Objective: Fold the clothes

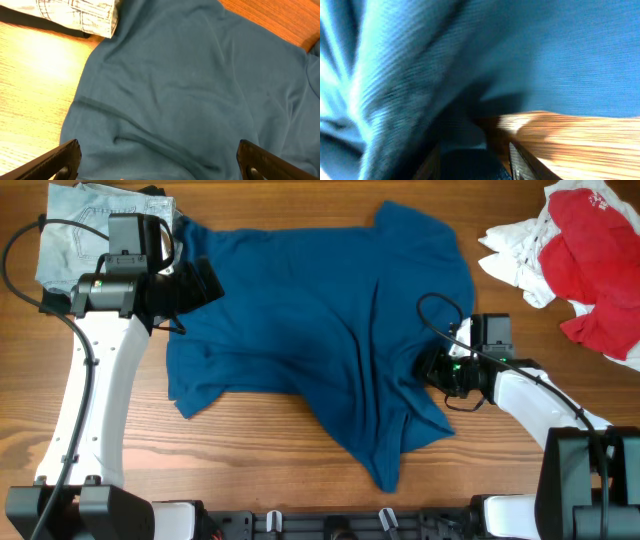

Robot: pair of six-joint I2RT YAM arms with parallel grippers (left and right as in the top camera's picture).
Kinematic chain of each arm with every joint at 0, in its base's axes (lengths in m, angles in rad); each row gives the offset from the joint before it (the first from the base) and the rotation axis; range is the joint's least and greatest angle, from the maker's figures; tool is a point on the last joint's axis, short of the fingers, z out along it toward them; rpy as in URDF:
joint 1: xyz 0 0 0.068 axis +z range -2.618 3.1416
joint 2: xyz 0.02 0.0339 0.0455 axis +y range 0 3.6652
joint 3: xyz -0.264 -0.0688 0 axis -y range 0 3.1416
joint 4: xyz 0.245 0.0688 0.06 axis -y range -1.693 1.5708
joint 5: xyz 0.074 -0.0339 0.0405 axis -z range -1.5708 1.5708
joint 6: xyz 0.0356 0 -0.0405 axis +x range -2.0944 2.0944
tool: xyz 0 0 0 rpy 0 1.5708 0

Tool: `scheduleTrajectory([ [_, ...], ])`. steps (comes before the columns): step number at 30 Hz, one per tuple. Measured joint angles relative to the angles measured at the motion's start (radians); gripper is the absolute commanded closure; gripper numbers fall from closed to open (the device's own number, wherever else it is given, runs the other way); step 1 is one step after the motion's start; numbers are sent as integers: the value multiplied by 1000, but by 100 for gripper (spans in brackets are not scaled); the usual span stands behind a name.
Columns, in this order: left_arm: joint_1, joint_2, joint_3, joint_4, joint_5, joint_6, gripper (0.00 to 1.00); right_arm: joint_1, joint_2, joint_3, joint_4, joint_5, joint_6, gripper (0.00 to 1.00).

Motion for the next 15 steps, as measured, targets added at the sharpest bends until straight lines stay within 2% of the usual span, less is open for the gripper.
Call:
scheduleTrajectory([
  [2, 0, 0, 0, 0, 0, 0, 0, 12, 0, 0, 7, -23, -7, 96],
  [10, 0, 0, 0, 0, 0, 0, 0, -20, -1, 3, 2, -39, -1, 96],
  [15, 0, 0, 0, 0, 0, 0, 0, -108, -36, 95, -113, -29, -46, 96],
])
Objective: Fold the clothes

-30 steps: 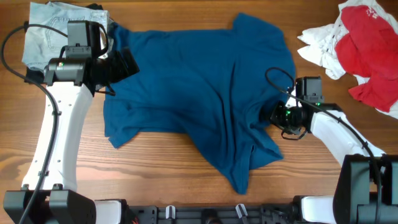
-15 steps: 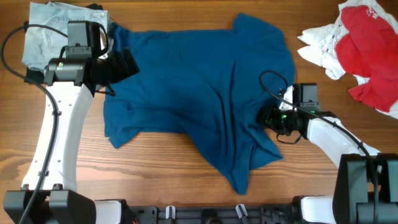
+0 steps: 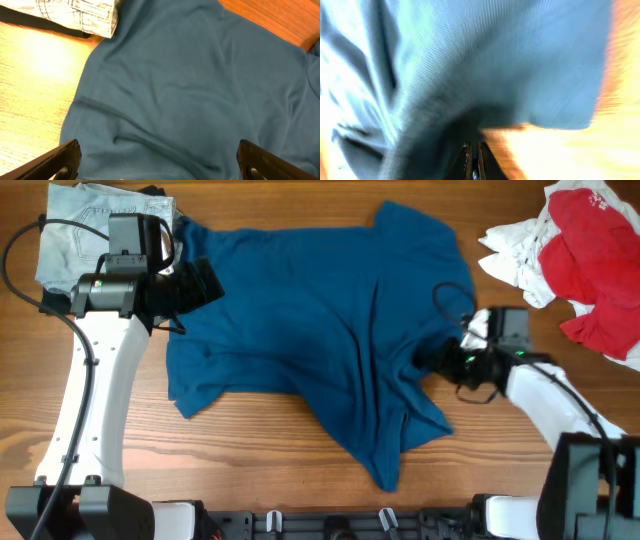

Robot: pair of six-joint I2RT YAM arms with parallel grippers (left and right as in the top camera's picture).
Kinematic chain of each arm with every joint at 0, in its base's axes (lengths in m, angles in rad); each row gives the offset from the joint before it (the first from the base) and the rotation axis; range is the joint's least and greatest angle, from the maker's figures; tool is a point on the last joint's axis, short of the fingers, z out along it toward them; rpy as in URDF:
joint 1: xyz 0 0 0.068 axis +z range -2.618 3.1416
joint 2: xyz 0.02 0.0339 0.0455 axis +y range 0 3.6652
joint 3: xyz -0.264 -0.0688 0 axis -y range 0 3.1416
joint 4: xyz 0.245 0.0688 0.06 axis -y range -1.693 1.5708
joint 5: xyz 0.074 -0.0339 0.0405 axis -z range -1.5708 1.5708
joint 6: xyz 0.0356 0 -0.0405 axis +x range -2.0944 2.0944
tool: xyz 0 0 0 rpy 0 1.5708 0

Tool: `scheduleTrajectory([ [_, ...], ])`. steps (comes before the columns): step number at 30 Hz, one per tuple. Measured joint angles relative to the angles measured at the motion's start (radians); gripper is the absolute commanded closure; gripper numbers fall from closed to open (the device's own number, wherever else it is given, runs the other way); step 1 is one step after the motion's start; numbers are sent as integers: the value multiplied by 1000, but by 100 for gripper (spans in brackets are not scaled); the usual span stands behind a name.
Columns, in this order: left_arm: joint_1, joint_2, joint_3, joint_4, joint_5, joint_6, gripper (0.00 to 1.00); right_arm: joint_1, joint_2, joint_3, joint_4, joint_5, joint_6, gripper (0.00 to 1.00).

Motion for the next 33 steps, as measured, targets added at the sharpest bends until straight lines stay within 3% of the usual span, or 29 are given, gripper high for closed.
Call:
scheduleTrajectory([
  [8, 0, 0, 0, 0, 0, 0, 0, -123, -37, 239, -340, 169, -131, 96],
  [20, 0, 0, 0, 12, 0, 0, 0, -274, -39, 579, -638, 283, -319, 96],
  [26, 0, 0, 0, 21, 1, 0, 0, -273, -51, 579, -734, 292, -363, 96],
  [27, 0, 0, 0, 23, 0, 0, 0, -274, -50, 565, -739, 299, -363, 88],
  [29, 0, 0, 0, 23, 1, 0, 0, -274, -50, 504, -744, 327, -332, 43],
  [31, 0, 0, 0, 23, 0, 0, 0, -274, -45, 475, -750, 345, -297, 34],
  [33, 0, 0, 0, 23, 0, 0, 0, -274, -37, 434, -758, 377, -270, 33],
])
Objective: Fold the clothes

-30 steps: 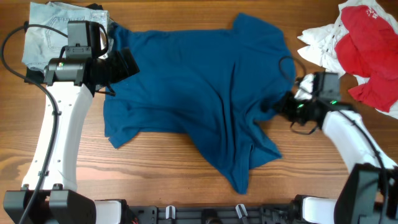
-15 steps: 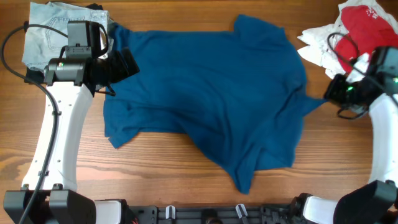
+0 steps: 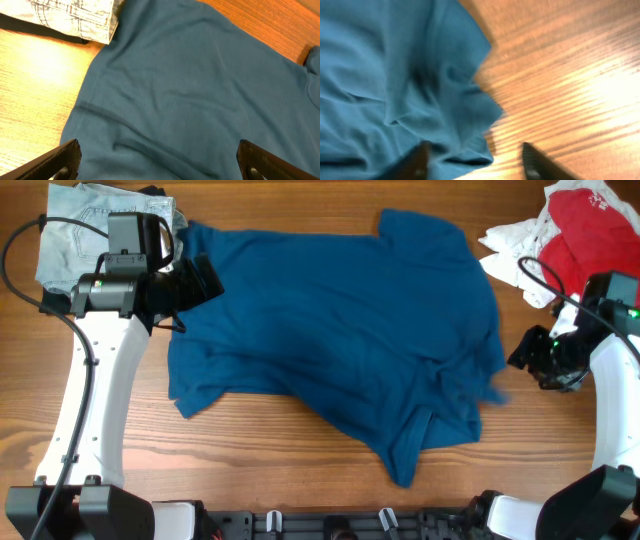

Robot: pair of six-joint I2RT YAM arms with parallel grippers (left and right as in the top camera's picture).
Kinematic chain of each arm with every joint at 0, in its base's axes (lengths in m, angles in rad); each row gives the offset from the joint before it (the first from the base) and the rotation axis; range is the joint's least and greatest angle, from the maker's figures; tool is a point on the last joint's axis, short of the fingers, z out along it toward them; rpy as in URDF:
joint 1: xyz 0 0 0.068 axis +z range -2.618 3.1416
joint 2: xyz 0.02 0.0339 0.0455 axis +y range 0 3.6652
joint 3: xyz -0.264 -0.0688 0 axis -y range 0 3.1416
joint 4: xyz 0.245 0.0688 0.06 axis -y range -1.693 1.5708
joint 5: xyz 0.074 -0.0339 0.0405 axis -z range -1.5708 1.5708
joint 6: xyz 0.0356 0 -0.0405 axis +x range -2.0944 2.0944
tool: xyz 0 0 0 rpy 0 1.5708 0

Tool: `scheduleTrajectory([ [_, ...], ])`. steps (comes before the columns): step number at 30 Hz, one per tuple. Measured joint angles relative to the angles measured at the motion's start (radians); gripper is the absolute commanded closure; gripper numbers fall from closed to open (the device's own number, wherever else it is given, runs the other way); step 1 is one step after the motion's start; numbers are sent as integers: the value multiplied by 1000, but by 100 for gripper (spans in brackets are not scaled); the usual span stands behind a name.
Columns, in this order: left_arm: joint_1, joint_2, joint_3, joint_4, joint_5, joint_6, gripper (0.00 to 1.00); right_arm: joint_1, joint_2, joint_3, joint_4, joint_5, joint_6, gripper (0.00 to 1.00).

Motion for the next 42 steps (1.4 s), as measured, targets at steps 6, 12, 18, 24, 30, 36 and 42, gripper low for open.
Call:
scheduleTrajectory([
  [6, 0, 0, 0, 0, 0, 0, 0, 0, 8, 2, 64, 15, 45, 32],
  [12, 0, 0, 0, 4, 0, 0, 0, 0, 19, 52, 282, 0, -44, 32],
  [18, 0, 0, 0, 5, 0, 0, 0, 0, 179, 58, 307, -1, -122, 36],
  [24, 0, 0, 0, 8, 0, 0, 0, -1, 330, 58, 349, -80, -171, 36],
  [30, 0, 0, 0, 17, 0, 0, 0, -1, 393, 58, 406, -138, -198, 36],
  [36, 0, 0, 0, 19, 4, 0, 0, -1, 465, 58, 467, -190, -238, 35],
  [42, 0, 0, 0, 19, 16, 0, 0, 0, 491, 61, 499, -237, -285, 56],
])
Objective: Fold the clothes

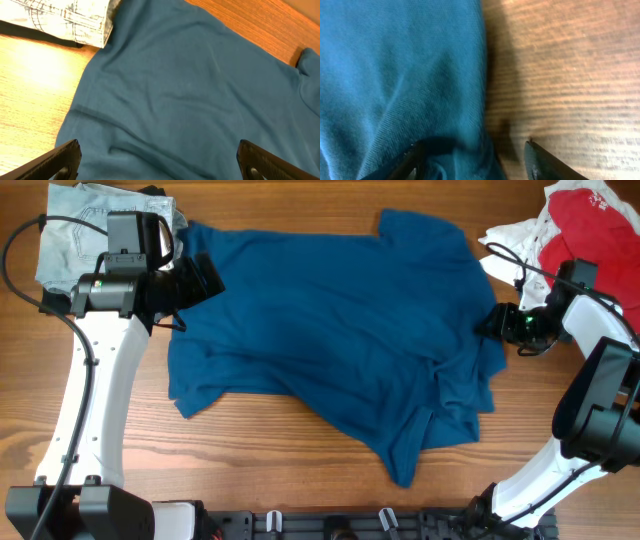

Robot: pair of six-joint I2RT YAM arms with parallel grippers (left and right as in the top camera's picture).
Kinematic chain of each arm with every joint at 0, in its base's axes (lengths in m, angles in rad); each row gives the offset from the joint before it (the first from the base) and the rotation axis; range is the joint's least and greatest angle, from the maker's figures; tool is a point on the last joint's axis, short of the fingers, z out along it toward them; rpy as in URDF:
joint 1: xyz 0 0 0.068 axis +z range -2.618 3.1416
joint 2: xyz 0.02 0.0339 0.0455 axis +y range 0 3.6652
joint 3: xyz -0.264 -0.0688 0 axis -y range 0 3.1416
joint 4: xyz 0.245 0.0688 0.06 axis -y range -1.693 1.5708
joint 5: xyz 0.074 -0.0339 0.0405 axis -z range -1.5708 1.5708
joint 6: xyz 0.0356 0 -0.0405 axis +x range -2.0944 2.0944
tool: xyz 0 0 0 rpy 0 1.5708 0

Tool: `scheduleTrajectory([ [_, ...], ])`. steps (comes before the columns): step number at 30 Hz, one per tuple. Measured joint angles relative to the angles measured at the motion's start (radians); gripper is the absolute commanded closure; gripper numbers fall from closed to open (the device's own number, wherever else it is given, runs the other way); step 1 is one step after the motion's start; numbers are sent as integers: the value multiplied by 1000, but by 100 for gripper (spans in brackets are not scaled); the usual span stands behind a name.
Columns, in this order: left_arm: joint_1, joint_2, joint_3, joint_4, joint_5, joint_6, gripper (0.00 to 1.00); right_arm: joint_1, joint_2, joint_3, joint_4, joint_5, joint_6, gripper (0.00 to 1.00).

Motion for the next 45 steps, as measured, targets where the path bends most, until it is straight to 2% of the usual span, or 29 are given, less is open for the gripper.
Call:
scheduleTrajectory([
  [3, 0, 0, 0, 0, 4, 0, 0, 0, 6, 0, 8, -8, -15, 92],
  [4, 0, 0, 0, 0, 7, 0, 0, 0, 9, 0, 8, -10, -15, 96],
  [13, 0, 0, 0, 0, 10, 0, 0, -5, 9, 14, 31, -10, -16, 96],
  [24, 0, 0, 0, 0, 11, 0, 0, -42, 10, 313, 23, 110, -98, 96],
  [25, 0, 0, 0, 0, 10, 0, 0, -42, 9, 326, 53, 130, -107, 91],
  [26, 0, 0, 0, 0, 11, 0, 0, -42, 9, 328, 61, 138, -113, 64],
  [27, 0, 0, 0, 0, 11, 0, 0, -42, 9, 328, 62, 145, -121, 26],
  [28, 0, 0, 0, 0, 10, 0, 0, -42, 9, 328, 60, 152, -122, 4],
  [29, 0, 0, 0, 0, 10, 0, 0, -42, 9, 328, 58, 158, -123, 0],
  [33, 0, 0, 0, 1, 10, 0, 0, -47, 9, 329, 23, 167, -91, 0],
  [38, 0, 0, 0, 12, 10, 15, 0, -49, -5, 376, -141, 145, -17, 0],
  [45, 0, 0, 0, -55, 26, 24, 0, -49, -222, 454, -411, -6, 106, 0],
])
